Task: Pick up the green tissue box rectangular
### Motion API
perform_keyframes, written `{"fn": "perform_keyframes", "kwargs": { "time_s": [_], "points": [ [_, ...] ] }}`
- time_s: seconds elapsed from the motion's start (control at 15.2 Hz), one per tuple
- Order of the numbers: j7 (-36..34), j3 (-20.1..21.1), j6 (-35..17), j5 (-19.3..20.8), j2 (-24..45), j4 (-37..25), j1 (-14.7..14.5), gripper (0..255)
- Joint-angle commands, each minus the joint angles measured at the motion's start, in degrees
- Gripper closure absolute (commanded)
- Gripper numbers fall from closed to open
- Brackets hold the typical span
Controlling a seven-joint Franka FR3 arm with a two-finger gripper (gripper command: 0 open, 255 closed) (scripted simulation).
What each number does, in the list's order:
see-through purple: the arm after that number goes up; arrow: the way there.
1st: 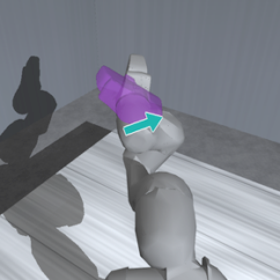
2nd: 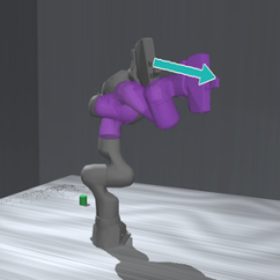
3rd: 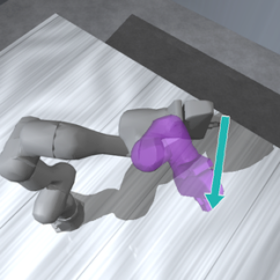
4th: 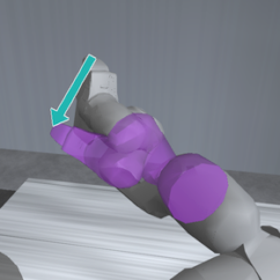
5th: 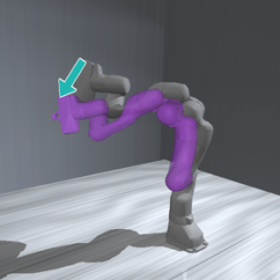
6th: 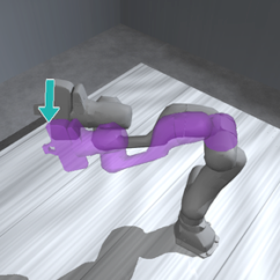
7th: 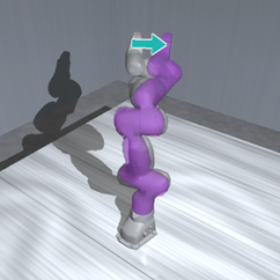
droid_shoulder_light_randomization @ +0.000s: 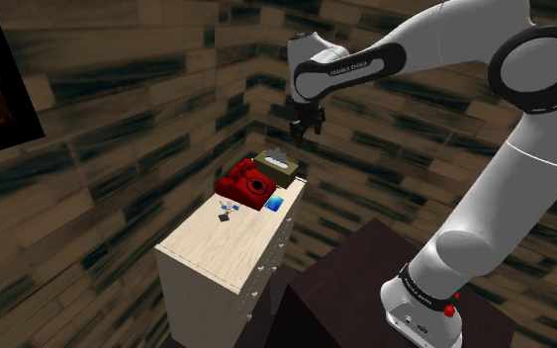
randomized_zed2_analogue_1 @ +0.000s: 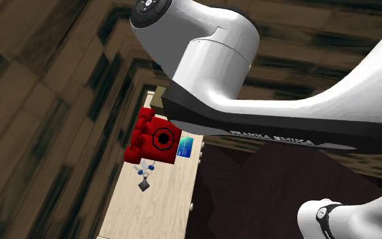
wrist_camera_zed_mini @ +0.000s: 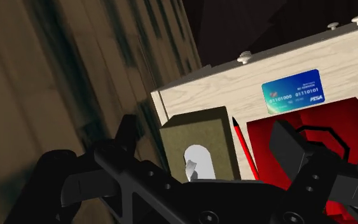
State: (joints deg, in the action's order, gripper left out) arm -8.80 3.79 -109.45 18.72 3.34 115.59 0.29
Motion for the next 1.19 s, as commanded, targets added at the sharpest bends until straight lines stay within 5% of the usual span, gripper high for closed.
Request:
{"fn": "perform_keyframes", "kwargs": {
  "time_s": [0.0,0.73,1.12],
  "points": [
    [-0.6,0.0,0.4,2.4,5.5,-4.3,-0.2,0],
    [-1.2,-2.3,7.0,11.9,34.0,-31.2,-3.9,0],
    [-2.6,-2.4,4.2,12.3,36.4,-30.5,-3.8,0]
  ]
}}
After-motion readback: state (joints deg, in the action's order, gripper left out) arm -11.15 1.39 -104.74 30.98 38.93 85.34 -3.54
